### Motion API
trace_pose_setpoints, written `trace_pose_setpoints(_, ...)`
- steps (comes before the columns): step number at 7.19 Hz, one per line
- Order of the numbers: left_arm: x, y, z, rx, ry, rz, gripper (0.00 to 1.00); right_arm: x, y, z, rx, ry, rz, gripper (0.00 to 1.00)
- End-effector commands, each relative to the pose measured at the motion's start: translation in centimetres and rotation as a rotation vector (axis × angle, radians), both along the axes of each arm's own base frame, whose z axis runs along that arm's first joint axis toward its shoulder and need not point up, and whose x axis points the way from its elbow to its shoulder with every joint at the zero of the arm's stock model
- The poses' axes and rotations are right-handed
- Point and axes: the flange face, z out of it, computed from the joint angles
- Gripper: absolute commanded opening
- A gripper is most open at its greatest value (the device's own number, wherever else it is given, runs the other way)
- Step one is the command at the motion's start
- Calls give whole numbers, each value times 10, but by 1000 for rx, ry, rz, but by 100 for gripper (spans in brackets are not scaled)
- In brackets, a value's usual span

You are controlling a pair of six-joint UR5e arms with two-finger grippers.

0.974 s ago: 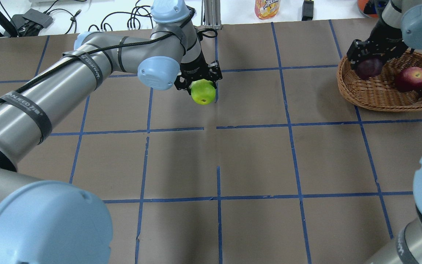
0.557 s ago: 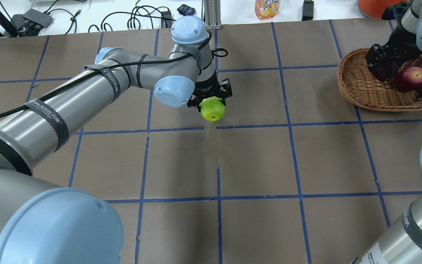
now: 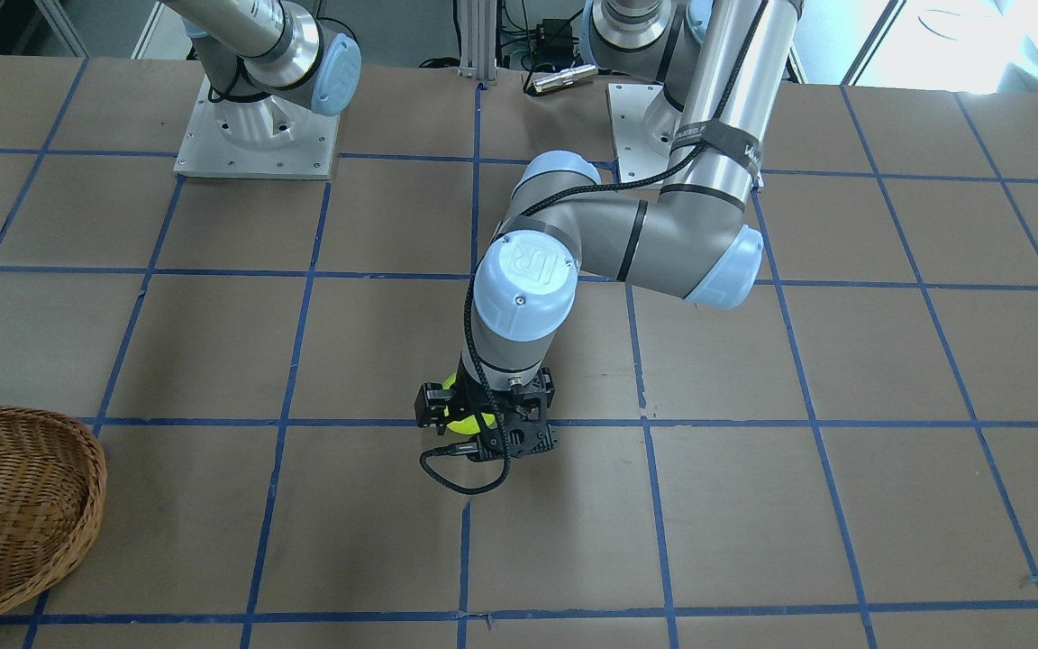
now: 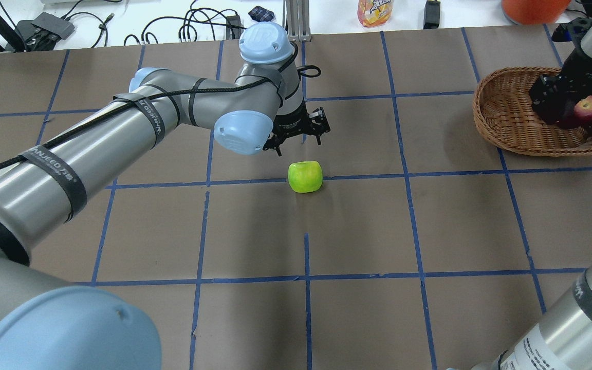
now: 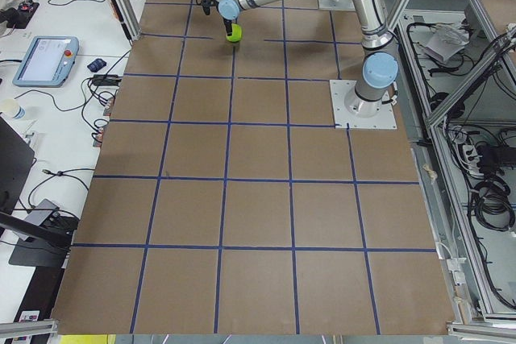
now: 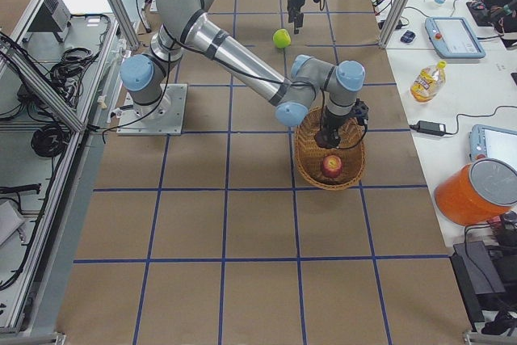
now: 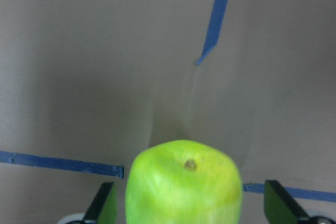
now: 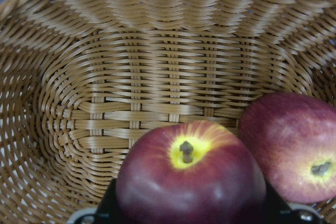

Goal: Put all apples into basket
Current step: 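Withdraw the left gripper while the right gripper reaches toward the green apple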

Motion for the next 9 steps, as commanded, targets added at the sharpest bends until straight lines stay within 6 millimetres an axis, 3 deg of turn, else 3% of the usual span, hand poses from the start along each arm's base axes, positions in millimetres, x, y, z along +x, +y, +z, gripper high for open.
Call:
trace_pose_setpoints(1,77,-11,90,-31,-2,-36,100,-6,-2,-1,-17,3,-14,100)
trace_pose_setpoints(2,124,-5,147,-19,-16,-85,100,0,-2,11,-11,3,-12,100)
trace_pose_setpoints(3,150,15,188,-20,-61,-137,100,25,1,34,3,-12,-26,100)
trace_pose_setpoints(4,164,41,211,0,-138,-145,100,80,3,64,8,-9,22,100)
trace_pose_setpoints(5,173,62,240,-1,-149,-153,100,147,7,83,24,-20,27,100)
trace_pose_setpoints(6,197,81,253,49,-148,-147,100,215,14,94,32,-26,4,100)
trace_pose_setpoints(7,226,95,273,49,-122,-138,100,291,20,91,33,-25,24,100)
trace_pose_setpoints(8,233,101,278,34,-86,-118,100,349,31,85,45,-25,31,100)
trace_pose_setpoints(9,237,100,269,53,-85,-140,100,407,50,75,55,-24,113,100)
